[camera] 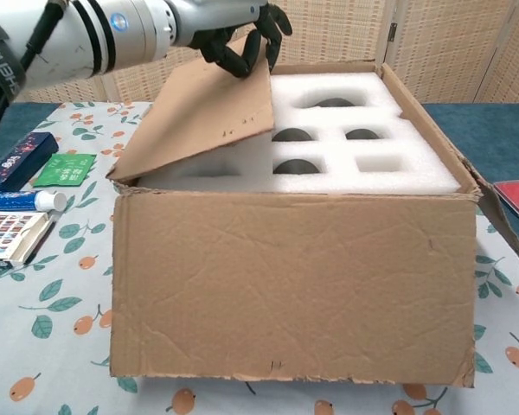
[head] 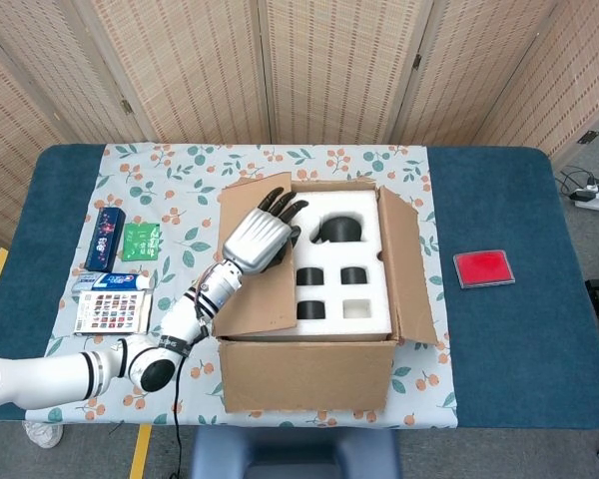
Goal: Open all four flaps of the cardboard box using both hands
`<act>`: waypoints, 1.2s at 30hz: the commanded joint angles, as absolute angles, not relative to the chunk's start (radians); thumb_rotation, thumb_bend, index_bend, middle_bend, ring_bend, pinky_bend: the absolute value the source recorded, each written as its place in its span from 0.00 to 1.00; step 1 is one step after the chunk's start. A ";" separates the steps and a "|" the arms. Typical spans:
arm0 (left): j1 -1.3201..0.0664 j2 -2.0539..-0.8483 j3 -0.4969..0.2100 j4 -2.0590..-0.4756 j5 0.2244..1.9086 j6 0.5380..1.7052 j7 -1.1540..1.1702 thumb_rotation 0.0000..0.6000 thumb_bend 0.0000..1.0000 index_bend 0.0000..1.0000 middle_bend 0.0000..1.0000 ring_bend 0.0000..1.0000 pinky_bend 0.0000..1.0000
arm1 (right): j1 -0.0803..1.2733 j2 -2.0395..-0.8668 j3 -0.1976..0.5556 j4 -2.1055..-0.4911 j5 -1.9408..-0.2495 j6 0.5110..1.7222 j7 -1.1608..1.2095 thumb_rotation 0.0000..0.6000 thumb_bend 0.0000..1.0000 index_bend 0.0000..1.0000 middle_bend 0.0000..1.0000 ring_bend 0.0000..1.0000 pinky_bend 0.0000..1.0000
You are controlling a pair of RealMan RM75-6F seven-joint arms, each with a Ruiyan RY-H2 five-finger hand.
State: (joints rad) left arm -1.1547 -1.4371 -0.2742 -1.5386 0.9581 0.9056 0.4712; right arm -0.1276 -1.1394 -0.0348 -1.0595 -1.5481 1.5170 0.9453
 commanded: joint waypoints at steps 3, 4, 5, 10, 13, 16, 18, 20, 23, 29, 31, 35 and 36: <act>-1.131 -1.371 -0.287 -1.610 0.923 0.953 0.511 1.00 1.00 0.60 0.15 0.00 0.00 | -0.122 -1.138 -0.036 -1.068 -1.551 1.510 0.935 0.42 0.49 0.18 0.00 0.00 0.00; -1.127 -1.360 -0.288 -1.622 0.918 0.961 0.518 1.00 1.00 0.60 0.15 0.00 0.00 | -0.120 -1.138 -0.037 -1.070 -1.552 1.508 0.932 0.42 0.49 0.18 0.00 0.00 0.00; -1.122 -1.344 -0.290 -1.638 0.913 0.970 0.525 1.00 1.00 0.60 0.15 0.00 0.00 | -0.118 -1.137 -0.037 -1.073 -1.552 1.505 0.928 0.42 0.49 0.18 0.00 0.00 0.00; -1.098 -1.279 -0.297 -1.696 0.896 0.998 0.535 1.00 1.00 0.60 0.15 0.00 0.00 | -0.110 -1.134 -0.039 -1.088 -1.558 1.497 0.912 0.42 0.49 0.18 0.00 0.00 0.00; -1.080 -1.237 -0.298 -1.725 0.883 1.011 0.537 1.00 1.00 0.60 0.16 0.00 0.00 | -0.104 -1.132 -0.041 -1.098 -1.562 1.492 0.902 0.42 0.49 0.18 0.00 0.00 0.00; -1.060 -1.194 -0.298 -1.746 0.868 1.019 0.533 1.00 1.00 0.60 0.16 0.00 0.00 | -0.100 -1.131 -0.042 -1.109 -1.562 1.487 0.889 0.42 0.49 0.18 0.00 0.00 0.00; -1.048 -1.167 -0.298 -1.755 0.862 1.026 0.531 1.00 1.00 0.60 0.16 0.00 0.00 | -0.096 -1.130 -0.041 -1.119 -1.562 1.483 0.879 0.42 0.49 0.18 0.00 0.00 0.00; -1.035 -1.141 -0.300 -1.765 0.859 1.031 0.523 1.00 1.00 0.60 0.16 0.00 0.00 | -0.092 -1.130 -0.041 -1.130 -1.562 1.479 0.867 0.42 0.49 0.18 0.00 0.00 0.00; -1.017 -1.104 -0.303 -1.777 0.863 1.036 0.506 1.00 1.00 0.60 0.16 0.00 0.00 | -0.085 -1.129 -0.040 -1.147 -1.562 1.471 0.848 0.42 0.49 0.18 0.00 0.00 0.00; -0.975 -1.042 -0.305 -1.797 0.882 1.051 0.466 1.00 1.00 0.60 0.16 0.00 0.00 | -0.071 -1.128 -0.037 -1.181 -1.563 1.461 0.816 0.43 0.49 0.18 0.00 0.00 0.00; -0.959 -1.020 -0.302 -1.802 0.890 1.057 0.455 1.00 1.00 0.60 0.16 0.00 0.00 | -0.066 -1.127 -0.035 -1.193 -1.563 1.460 0.804 0.42 0.49 0.18 0.00 0.00 0.00; -0.926 -0.988 -0.293 -1.810 0.900 1.068 0.436 1.00 1.00 0.60 0.16 0.00 0.00 | -0.061 -1.124 -0.034 -1.215 -1.565 1.461 0.784 0.42 0.49 0.18 0.00 0.00 0.00; -0.916 -0.981 -0.288 -1.811 0.899 1.069 0.431 1.00 1.00 0.60 0.16 0.00 0.00 | -0.060 -1.123 -0.033 -1.221 -1.564 1.463 0.778 0.42 0.49 0.18 0.00 0.00 0.00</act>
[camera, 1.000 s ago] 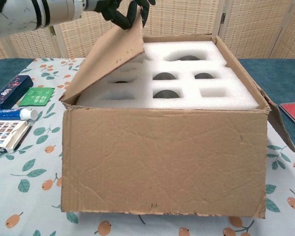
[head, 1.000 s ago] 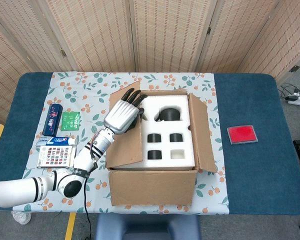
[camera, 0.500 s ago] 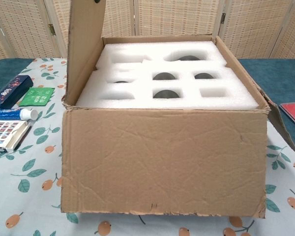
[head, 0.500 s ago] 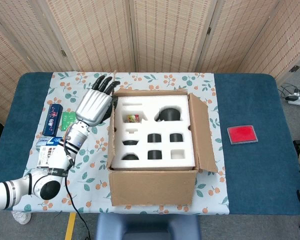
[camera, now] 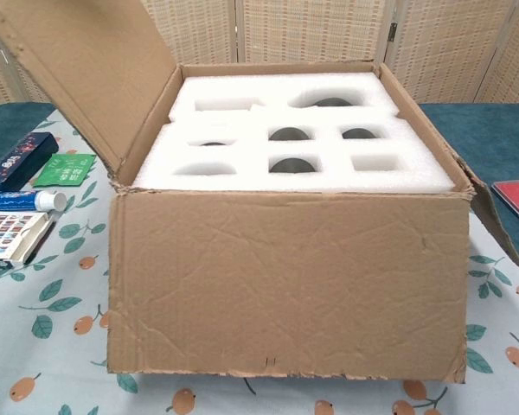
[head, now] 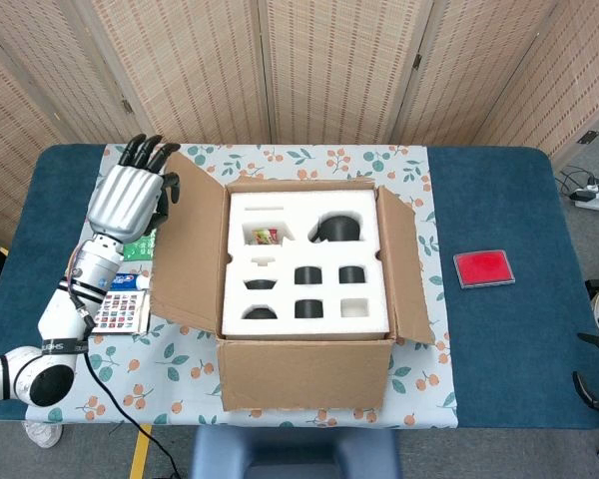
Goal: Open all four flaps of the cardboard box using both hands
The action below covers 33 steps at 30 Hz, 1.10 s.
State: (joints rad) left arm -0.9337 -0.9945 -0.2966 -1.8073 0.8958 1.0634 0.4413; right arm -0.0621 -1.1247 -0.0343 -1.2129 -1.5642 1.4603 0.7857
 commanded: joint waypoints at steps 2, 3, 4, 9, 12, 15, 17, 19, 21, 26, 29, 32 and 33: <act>-0.900 -0.970 -0.278 -1.810 0.894 1.070 0.429 1.00 1.00 0.60 0.16 0.00 0.00 | -0.060 -1.120 -0.032 -1.232 -1.564 1.467 0.766 0.42 0.49 0.18 0.00 0.00 0.00; -0.893 -0.966 -0.274 -1.809 0.890 1.072 0.428 1.00 1.00 0.60 0.16 0.00 0.00 | -0.060 -1.119 -0.032 -1.237 -1.564 1.469 0.762 0.42 0.49 0.18 0.00 0.00 0.00; -0.886 -0.961 -0.272 -1.810 0.887 1.074 0.427 1.00 1.00 0.60 0.16 0.00 0.00 | -0.060 -1.117 -0.033 -1.241 -1.565 1.470 0.757 0.42 0.49 0.18 0.00 0.00 0.00; -0.830 -0.917 -0.248 -1.849 0.922 1.110 0.415 1.00 0.98 0.53 0.16 0.00 0.00 | -0.064 -1.108 -0.017 -1.269 -1.556 1.499 0.715 0.43 0.49 0.18 0.00 0.00 0.00; -0.765 -0.897 -0.206 -1.890 0.988 1.180 0.430 1.00 0.65 0.33 0.12 0.00 0.00 | -0.068 -1.111 0.007 -1.279 -1.540 1.534 0.618 0.46 0.49 0.18 0.00 0.00 0.00; -0.671 -0.899 -0.154 -1.929 1.070 1.282 0.408 1.00 0.40 0.15 0.06 0.00 0.00 | -0.066 -1.101 0.029 -1.323 -1.526 1.556 0.515 0.47 0.49 0.17 0.00 0.00 0.00; -0.593 -0.916 -0.111 -1.934 1.147 1.359 0.362 1.00 0.36 0.10 0.04 0.00 0.00 | -0.060 -1.082 0.044 -1.368 -1.524 1.571 0.448 0.47 0.49 0.15 0.00 0.00 0.00; -0.524 -0.938 -0.068 -1.920 1.210 1.421 0.321 1.00 0.35 0.09 0.04 0.00 0.00 | -0.052 -1.066 0.058 -1.411 -1.523 1.581 0.371 0.47 0.49 0.13 0.00 0.00 0.00; -0.448 -0.974 -0.016 -1.887 1.270 1.481 0.282 1.00 0.35 0.09 0.03 0.00 0.00 | -0.043 -1.054 0.071 -1.462 -1.526 1.593 0.273 0.48 0.49 0.11 0.00 0.00 0.00; -0.300 -1.098 0.069 -1.730 1.372 1.595 0.190 1.00 0.35 0.10 0.01 0.00 0.00 | -0.042 -1.078 0.090 -1.544 -1.516 1.629 0.060 0.48 0.49 0.10 0.00 0.00 0.00; -0.233 -1.145 0.086 -1.649 1.406 1.645 0.088 1.00 0.35 0.11 0.00 0.00 0.00 | -0.052 -1.114 0.089 -1.550 -1.521 1.659 -0.022 0.49 0.49 0.10 0.00 0.00 0.00; -0.198 -1.121 0.078 -1.627 1.446 1.694 0.039 1.00 0.34 0.09 0.00 0.00 0.00 | -0.056 -1.129 0.082 -1.570 -1.550 1.685 -0.103 0.49 0.49 0.10 0.00 0.00 0.00; -0.188 -1.121 0.077 -1.623 1.450 1.702 0.035 1.00 0.34 0.09 0.00 0.00 0.00 | -0.058 -1.133 0.079 -1.578 -1.559 1.691 -0.120 0.49 0.49 0.09 0.00 0.00 0.00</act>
